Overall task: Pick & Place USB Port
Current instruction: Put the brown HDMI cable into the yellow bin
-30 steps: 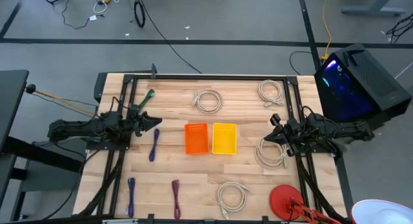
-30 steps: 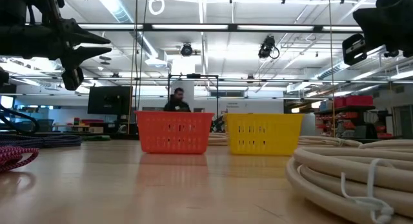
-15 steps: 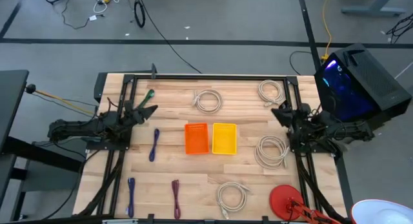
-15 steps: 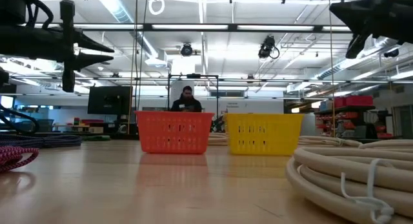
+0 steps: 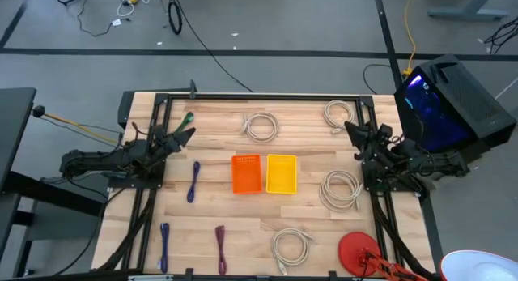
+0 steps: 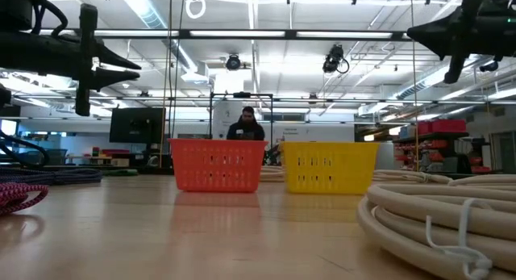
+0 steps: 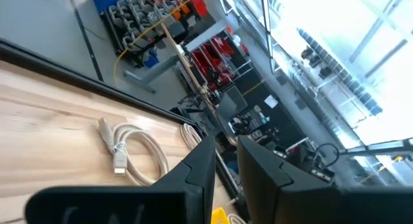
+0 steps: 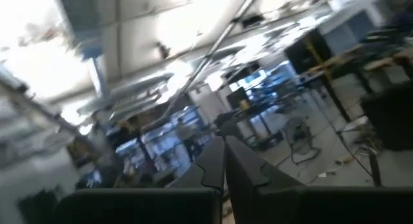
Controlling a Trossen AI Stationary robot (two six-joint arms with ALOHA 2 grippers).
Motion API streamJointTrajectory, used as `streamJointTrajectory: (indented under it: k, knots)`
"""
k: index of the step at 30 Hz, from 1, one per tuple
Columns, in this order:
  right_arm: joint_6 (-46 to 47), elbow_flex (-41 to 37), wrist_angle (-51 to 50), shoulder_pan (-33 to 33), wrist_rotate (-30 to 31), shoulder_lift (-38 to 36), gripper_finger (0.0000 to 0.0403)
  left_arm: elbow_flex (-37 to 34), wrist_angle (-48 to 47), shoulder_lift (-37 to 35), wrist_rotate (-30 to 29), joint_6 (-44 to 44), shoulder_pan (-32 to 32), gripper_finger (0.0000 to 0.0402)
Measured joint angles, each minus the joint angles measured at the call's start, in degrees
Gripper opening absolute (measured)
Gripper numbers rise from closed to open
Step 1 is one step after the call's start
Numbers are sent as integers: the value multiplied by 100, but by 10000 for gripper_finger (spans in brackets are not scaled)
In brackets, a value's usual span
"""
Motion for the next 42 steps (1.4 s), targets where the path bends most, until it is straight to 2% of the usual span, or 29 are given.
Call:
streamJointTrajectory:
  k: [4, 6, 8, 9, 11, 13, 15, 18, 21, 23, 25, 30, 32, 35, 38, 42]
  knots:
    - [121, 0, 81, -2, 75, 0, 17, 0, 113, 0, -32, 427, 19, 69]
    - [117, 18, 554, -41, 112, 7, 17, 0, 254, 0, -22, 560, 48, 69]
    - [-500, 302, 1164, -116, 24, 145, 17, 0, 349, 0, 45, 769, 76, 69]
    - [-954, 554, 1337, -148, -204, 209, 17, 0, 345, 0, 62, 918, 95, 69]
    - [-1725, 1324, 1270, -184, -622, 453, 17, 0, 340, 0, -14, 1058, 145, 69]
    - [-2129, 2257, 360, -188, -904, 799, 17, 0, 339, 0, -241, 1028, 229, 69]
    - [-2267, 3339, -1210, -188, -922, 1325, 17, 0, 340, 0, -381, 1054, 329, 69]
    - [-2450, 4859, -3271, -190, -444, 2316, 17, 0, 342, 0, -439, 989, 486, 69]
    - [-2805, 6183, -4714, -192, 259, 3292, 17, 0, 346, 0, -412, 882, 593, 69]
    - [-2846, 6928, -5904, -237, 819, 3881, 17, 0, 348, 0, -345, 859, 624, 69]
    - [-2584, 7469, -6892, -364, 1004, 4397, 17, 0, 348, 0, -258, 860, 625, 69]
    - [-2577, 8029, -7944, -960, 861, 5473, 22, 0, 348, 0, -181, 977, 625, 69]
    - [-2445, 8081, -8236, -1400, 401, 5855, 25, 0, 351, 0, -181, 1006, 625, 69]
    - [-2231, 8074, -8732, -2078, -669, 6301, 32, 0, 351, 0, -121, 1022, 625, 69]
    - [-2233, 8076, -8824, -2400, -978, 6554, 42, 0, 363, 0, 104, 1198, 625, 69]
    - [-2169, 8076, -8393, -2572, -1573, 6749, 63, 0, 366, 0, 332, 1207, 625, 69]
